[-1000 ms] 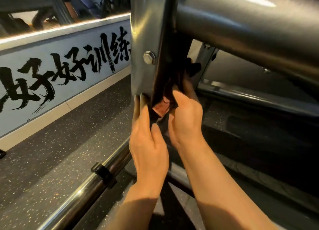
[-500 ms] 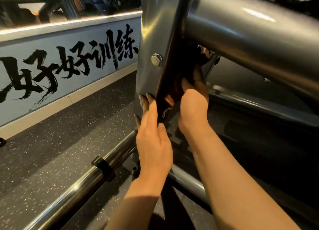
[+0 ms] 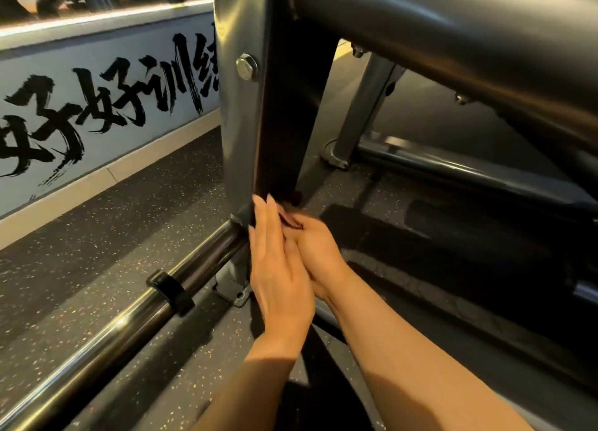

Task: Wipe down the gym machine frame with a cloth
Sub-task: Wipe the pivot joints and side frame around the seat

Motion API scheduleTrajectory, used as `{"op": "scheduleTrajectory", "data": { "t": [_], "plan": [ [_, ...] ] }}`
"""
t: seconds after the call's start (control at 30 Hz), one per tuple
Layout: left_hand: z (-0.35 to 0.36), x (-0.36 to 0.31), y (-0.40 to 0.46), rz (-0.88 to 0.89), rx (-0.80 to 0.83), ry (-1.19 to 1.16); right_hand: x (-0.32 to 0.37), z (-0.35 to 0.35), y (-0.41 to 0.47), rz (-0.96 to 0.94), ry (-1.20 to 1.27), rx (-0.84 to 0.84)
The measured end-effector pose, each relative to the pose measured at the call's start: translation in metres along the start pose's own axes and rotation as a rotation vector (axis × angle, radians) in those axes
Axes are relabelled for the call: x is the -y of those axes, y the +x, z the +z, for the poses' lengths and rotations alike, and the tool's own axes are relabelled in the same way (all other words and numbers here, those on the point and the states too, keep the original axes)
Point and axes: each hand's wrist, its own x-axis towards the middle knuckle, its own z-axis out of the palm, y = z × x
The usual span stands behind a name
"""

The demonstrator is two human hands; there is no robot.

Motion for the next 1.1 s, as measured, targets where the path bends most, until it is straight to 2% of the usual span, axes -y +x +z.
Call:
{"op": "scheduleTrajectory", "data": {
  "t": [0.03, 0.1, 0.17, 0.2, 0.27, 0.33, 0.5, 0.73, 0.9, 1.0, 1.1],
  "plan": [
    [0.000, 0.011, -0.014, -0.048, 0.076, 0.038, -0.013, -0.007, -0.004, 0.030, -0.017, -0.033],
    [-0.002, 0.038, -0.034, -0.148, 0.290, 0.156, -0.041, -0.023, -0.011, 0.048, -0.076, -0.245],
    [-0.006, 0.068, -0.043, -0.246, 0.452, 0.316, -0.073, -0.044, -0.018, 0.038, -0.331, -0.426],
    [-0.008, 0.080, -0.044, -0.319, 0.500, 0.384, -0.088, -0.055, -0.021, 0.059, -0.544, -0.427],
    [-0.012, 0.095, -0.045, -0.430, 0.564, 0.468, -0.118, -0.070, -0.024, 0.130, -1.003, -0.286],
    [-0.011, 0.105, -0.043, -0.439, 0.596, 0.463, -0.134, -0.072, -0.020, 0.125, -1.231, -0.211],
    [-0.003, 0.125, -0.033, -0.342, 0.677, 0.449, -0.138, -0.040, 0.014, 0.021, -1.303, 0.021],
    [-0.009, 0.153, -0.016, -0.228, 0.709, 0.518, -0.121, -0.014, 0.070, 0.084, -1.409, 0.234],
    [0.004, 0.155, -0.018, -0.279, 0.682, 0.481, -0.119, -0.014, 0.103, 0.161, -1.366, 0.237],
    [0.017, 0.148, -0.024, -0.320, 0.610, 0.442, -0.119, -0.021, 0.097, 0.160, -1.306, 0.187],
    [0.027, 0.141, -0.036, -0.158, 0.643, 0.535, -0.119, -0.048, 0.063, 0.166, -1.267, 0.096]
  ]
}}
